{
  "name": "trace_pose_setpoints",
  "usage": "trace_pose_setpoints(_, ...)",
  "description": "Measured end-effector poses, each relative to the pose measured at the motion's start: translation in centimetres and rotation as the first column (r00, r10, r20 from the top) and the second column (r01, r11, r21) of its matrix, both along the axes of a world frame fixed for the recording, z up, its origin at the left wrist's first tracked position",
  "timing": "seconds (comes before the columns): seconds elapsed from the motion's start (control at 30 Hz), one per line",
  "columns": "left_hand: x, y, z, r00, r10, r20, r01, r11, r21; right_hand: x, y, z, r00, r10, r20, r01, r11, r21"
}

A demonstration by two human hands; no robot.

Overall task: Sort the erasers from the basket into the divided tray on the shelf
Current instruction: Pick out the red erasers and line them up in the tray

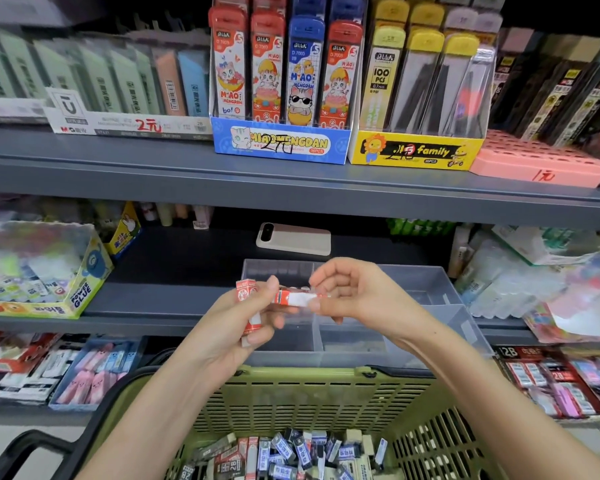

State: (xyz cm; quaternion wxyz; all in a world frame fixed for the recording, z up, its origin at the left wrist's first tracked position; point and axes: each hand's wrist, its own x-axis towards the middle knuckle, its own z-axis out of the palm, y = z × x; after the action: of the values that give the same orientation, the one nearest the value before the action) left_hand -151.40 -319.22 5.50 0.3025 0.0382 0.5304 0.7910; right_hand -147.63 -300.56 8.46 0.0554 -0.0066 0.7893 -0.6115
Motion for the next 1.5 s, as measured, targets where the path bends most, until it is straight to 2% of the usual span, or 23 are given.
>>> trace_pose_setpoints(0.1,0.4,0.8,0.0,0.997,0.003,-0.075,-0.008,0.998,-0.07,0.6,0.6,-0.6,0.997,-0.078,0.022,0.077,0.996,0.039)
trace_pose_setpoints(0.23,0.5,1.3,0.3,0.999,0.028,-0.035,-0.031,0.995,-0.096,0.1,3.2,-0.9,0.936,-0.35,-0.041,0.34,0.927,-0.158)
trace_pose_setpoints(0.27,0.4,1.3,0.4,0.999,0.043,-0.002,-0.043,0.995,-0.095,-0.4,4.1,-0.9,0.907,-0.415,-0.073,0.401,0.904,-0.148)
trace_pose_setpoints(0.33,0.0,1.1,0.6,0.992,0.086,0.089,-0.081,0.995,-0.057,-1.7,5.6,-1.2,0.876,-0.464,-0.134,0.47,0.883,0.015)
trace_pose_setpoints(0.4,-0.5,0.7,0.6,0.977,0.123,0.176,-0.124,0.992,-0.004,-3.0,6.1,-1.8,0.895,-0.426,-0.135,0.446,0.87,0.212)
trace_pose_setpoints(0.47,-0.8,0.4,0.5,0.966,0.131,0.223,-0.143,0.989,0.039,-4.1,5.6,-2.7,0.925,-0.365,-0.103,0.377,0.864,0.334)
trace_pose_setpoints(0.63,-1.1,0.2,0.2,0.957,0.139,0.256,-0.161,0.985,0.063,-6.0,3.9,-5.0,0.919,-0.393,0.023,0.369,0.88,0.301)
trace_pose_setpoints(0.7,-1.2,0.2,-0.1,0.953,0.149,0.262,-0.171,0.983,0.061,-6.3,3.6,-5.7,0.905,-0.424,0.027,0.394,0.862,0.319)
trace_pose_setpoints(0.87,-1.5,0.1,-0.7,0.971,0.158,0.18,-0.171,0.984,0.059,-6.4,3.1,-6.8,0.916,-0.393,-0.084,0.364,0.72,0.591)
trace_pose_setpoints(1.0,-1.5,0.1,-1.0,0.986,0.152,0.067,-0.153,0.988,0.004,-6.4,2.9,-6.6,0.922,-0.378,-0.083,0.333,0.666,0.668)
trace_pose_setpoints(1.07,-1.4,0.2,-1.0,0.988,0.148,0.046,-0.149,0.989,0.019,-5.9,2.6,-5.9,0.917,-0.366,-0.158,0.371,0.64,0.672)
trace_pose_setpoints(1.13,-1.4,0.2,-1.0,0.986,0.156,0.053,-0.159,0.985,0.068,-4.8,1.3,-4.7,0.873,-0.386,-0.297,0.486,0.652,0.581)
trace_pose_setpoints(1.17,-1.4,0.2,-1.0,0.986,0.16,0.056,-0.164,0.982,0.088,-3.9,0.5,-4.0,0.868,-0.386,-0.312,0.495,0.724,0.48)
trace_pose_setpoints(1.23,-1.3,0.3,-0.9,0.986,0.159,0.047,-0.164,0.979,0.118,-2.3,-1.1,-2.7,0.933,-0.297,-0.204,0.344,0.901,0.264)
trace_pose_setpoints(1.27,-1.3,0.4,-0.9,0.987,0.154,0.035,-0.157,0.979,0.133,-1.4,-1.9,-2.5,0.964,-0.228,-0.139,0.255,0.939,0.231)
trace_pose_setpoints(1.33,-1.1,0.8,-0.9,0.99,0.144,0.0,-0.142,0.978,0.156,-0.3,-2.6,-2.6,0.983,-0.171,-0.063,0.18,0.965,0.192)
trace_pose_setpoints(1.4,-0.8,1.2,-1.0,0.991,0.121,-0.053,-0.114,0.985,0.127,0.1,-2.5,-2.7,0.971,-0.232,-0.048,0.232,0.973,-0.011)
trace_pose_setpoints(1.5,-0.1,1.7,-1.1,0.967,0.008,-0.254,-0.04,0.992,-0.123,0.3,-1.2,-2.3,0.951,-0.309,-0.028,0.288,0.913,-0.287)
